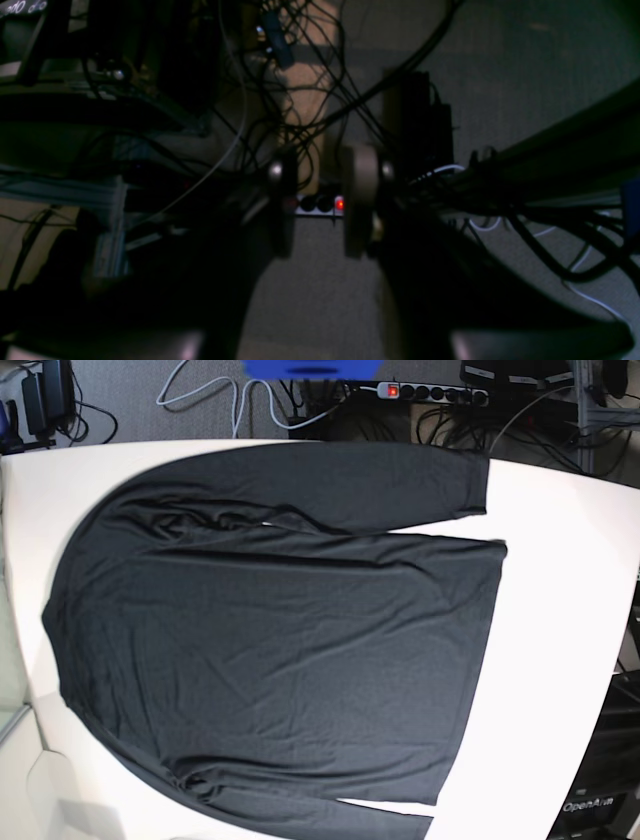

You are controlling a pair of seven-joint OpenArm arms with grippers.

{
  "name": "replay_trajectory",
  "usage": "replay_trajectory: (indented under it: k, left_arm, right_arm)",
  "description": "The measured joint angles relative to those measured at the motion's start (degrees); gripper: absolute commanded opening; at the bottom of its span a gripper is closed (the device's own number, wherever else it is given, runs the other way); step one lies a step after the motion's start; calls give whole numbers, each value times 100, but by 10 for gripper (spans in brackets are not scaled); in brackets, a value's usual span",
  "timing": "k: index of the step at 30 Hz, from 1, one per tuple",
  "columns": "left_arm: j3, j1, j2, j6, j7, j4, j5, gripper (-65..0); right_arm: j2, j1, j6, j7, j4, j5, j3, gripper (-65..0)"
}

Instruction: Fold the T-shirt properly

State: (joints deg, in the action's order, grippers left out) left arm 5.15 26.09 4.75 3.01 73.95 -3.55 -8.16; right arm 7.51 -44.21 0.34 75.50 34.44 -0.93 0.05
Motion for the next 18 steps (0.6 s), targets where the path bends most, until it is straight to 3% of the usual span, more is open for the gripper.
replay_trajectory:
  k: [4, 11, 16, 18]
  left_arm:
    - [0, 310, 15, 0, 7, -684, 2, -496]
    - [0, 1663, 46, -31, -46, -3340, -7, -492]
    - [0, 2321, 238, -28, -1003, -5073, -24, -492]
    - [-22, 2450, 310, -42, -1447, -5576, -361, -492]
  right_arm:
    - [-7, -271, -2, 9, 686, 20, 7, -589]
    - [2, -474, -2, -2, 890, 7, 7, -583]
    - [57, -892, -2, -11, 1777, 15, 15, -583]
    - [59, -1032, -2, -46, 2151, 22, 15, -582]
